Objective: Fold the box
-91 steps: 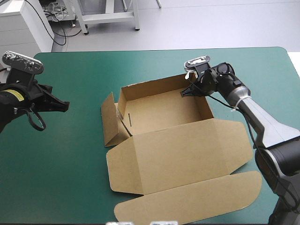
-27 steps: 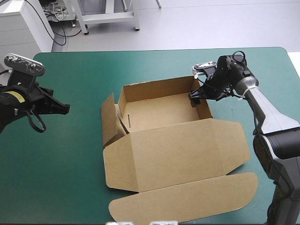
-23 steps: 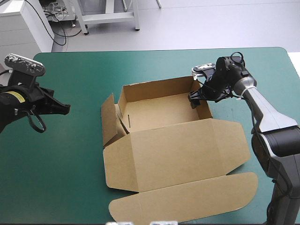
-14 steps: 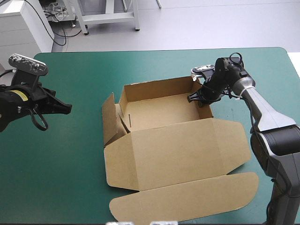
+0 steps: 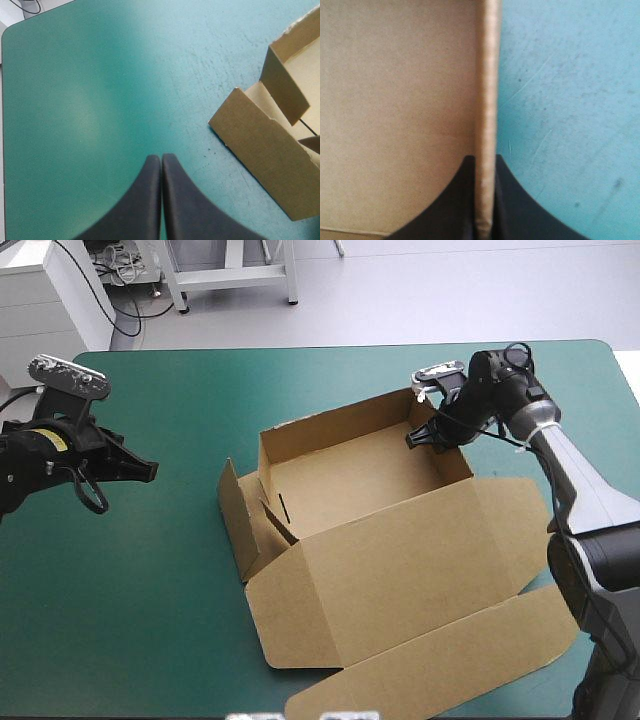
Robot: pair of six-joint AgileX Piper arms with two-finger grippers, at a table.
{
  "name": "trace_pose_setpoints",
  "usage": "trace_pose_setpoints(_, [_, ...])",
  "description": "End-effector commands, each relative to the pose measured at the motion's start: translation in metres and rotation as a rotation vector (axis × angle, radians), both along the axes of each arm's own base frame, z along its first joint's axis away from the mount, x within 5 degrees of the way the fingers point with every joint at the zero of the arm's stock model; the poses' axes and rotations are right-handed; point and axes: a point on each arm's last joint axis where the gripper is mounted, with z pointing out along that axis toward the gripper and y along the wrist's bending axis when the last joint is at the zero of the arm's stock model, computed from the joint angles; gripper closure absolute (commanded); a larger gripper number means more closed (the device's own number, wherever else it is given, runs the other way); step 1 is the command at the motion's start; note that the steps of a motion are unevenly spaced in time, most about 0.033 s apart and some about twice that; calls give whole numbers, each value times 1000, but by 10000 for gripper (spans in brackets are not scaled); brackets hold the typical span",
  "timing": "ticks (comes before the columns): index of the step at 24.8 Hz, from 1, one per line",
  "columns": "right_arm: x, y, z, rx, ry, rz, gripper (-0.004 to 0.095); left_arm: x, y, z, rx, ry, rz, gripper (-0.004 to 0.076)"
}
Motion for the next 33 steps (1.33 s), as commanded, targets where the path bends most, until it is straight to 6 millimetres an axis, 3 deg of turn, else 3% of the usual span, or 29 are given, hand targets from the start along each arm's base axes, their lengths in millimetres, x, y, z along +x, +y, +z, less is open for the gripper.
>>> trace_pose_setpoints(1, [-25,-12,69,44,-185,-1,930,-4,1,15,-19,-89,3,732])
trace_pose_setpoints(7, [-52,-53,115,57,-313,-77,930,-5,4,13,22,-70,19,732])
trace_pose_setpoints(13, [-90,-97,162,217,-459,-148,930,-5,6,13,27,-71,28,732])
trace_pose_setpoints(21, [-124,-106,192,249,-568,-152,929,-1,6,2,29,-49,28,706])
trace_pose_setpoints(25, [-136,-104,201,240,-600,-148,930,9,16,-29,-50,8,62,706])
trace_pose_setpoints(31, [-140,-103,204,250,-608,-154,930,21,50,-110,-453,-32,65,706])
trace_pose_setpoints(33, [-140,-100,205,279,-609,-147,930,23,52,-121,-512,-80,66,708])
